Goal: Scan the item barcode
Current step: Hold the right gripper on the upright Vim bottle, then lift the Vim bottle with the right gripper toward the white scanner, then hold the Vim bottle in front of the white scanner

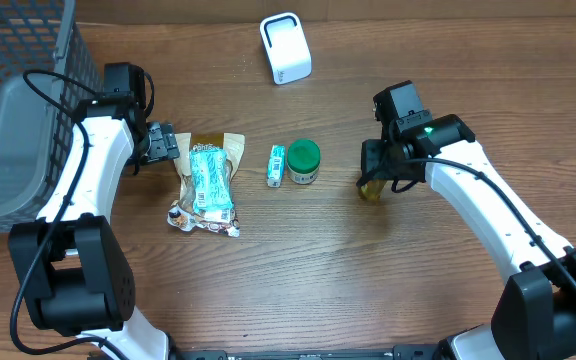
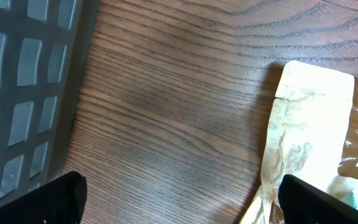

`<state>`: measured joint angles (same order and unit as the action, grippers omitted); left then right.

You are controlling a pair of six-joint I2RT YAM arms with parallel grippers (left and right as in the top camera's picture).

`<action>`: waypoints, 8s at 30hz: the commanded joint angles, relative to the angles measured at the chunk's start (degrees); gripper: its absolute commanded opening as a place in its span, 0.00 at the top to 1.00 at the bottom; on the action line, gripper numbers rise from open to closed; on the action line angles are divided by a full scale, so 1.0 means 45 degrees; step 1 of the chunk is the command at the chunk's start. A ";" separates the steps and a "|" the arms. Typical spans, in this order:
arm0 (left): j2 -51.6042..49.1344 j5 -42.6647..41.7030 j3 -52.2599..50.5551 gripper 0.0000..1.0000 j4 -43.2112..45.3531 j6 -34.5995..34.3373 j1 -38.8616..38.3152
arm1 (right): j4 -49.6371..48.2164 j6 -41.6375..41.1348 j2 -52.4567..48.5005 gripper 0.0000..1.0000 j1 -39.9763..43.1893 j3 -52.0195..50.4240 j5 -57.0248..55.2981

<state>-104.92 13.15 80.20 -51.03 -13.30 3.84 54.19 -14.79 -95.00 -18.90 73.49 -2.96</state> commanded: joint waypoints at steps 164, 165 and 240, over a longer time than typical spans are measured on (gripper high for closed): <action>0.0010 0.0170 0.0068 0.01 0.0024 0.0049 -0.0049 | 0.2205 0.1350 -0.0058 0.68 -0.0024 0.3507 0.0345; 0.0010 0.0170 0.0068 0.00 0.0019 0.0049 -0.0049 | 0.2448 0.1457 -0.0058 0.69 -0.0024 0.3944 0.0340; 0.0010 0.0170 0.0068 0.00 0.0024 0.0049 -0.0049 | -1.2104 1.4965 -0.6931 0.78 -0.1744 0.7461 -0.1321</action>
<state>-104.92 13.15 80.20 -51.03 -13.30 3.84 1.39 49.21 -125.16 -26.98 106.00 -9.19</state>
